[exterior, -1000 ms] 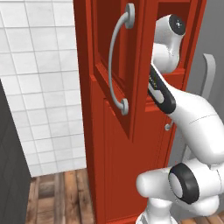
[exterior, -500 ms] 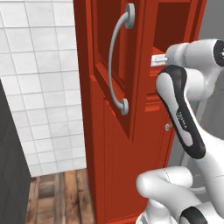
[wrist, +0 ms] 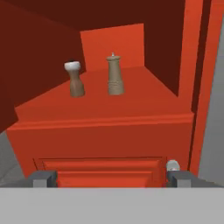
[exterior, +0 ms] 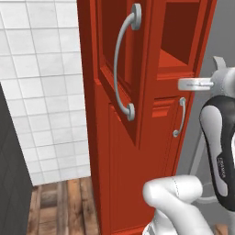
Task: There are various items on the counter. Only move the condiments/shakers into the cabinet.
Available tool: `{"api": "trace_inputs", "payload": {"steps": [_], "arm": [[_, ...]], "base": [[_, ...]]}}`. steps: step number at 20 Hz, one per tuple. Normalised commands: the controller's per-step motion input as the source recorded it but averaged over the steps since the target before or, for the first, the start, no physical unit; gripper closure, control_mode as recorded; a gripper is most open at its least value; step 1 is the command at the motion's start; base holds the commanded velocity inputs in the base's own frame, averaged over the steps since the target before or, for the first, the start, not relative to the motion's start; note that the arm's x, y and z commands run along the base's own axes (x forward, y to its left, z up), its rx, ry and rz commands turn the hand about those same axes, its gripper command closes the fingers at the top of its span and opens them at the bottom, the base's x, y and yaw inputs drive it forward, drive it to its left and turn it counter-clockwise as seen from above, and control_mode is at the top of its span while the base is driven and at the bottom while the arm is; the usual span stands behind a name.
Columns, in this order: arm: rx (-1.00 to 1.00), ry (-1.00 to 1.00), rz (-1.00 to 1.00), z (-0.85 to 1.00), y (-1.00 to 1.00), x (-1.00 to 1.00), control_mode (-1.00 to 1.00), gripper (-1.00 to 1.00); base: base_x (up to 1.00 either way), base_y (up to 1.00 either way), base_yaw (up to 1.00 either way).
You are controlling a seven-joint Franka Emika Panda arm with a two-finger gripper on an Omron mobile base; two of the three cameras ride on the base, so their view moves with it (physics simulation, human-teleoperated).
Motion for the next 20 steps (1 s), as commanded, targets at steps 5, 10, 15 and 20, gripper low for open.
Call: {"api": "trace_inputs", "payload": {"steps": [5, 10, 15, 20], "arm": [[0.0, 0.31, -0.08, -0.56, -0.37, -1.0, -1.0, -1.0], [-0.03, 0.5, -0.07, -0.96, -0.2, -0.92, -1.0, -1.0], [-0.06, 0.5, -0.12, -0.79, -0.19, -0.42, -1.0, -1.0], [-0.16, -0.33, -0.16, -0.43, -0.07, -0.02, -1.0, -1.0]], "base": [[0.0, 0.0, 0.0], [0.0, 0.0, 0.0], [0.0, 0.0, 0.0], [0.0, 0.0, 0.0]]}}
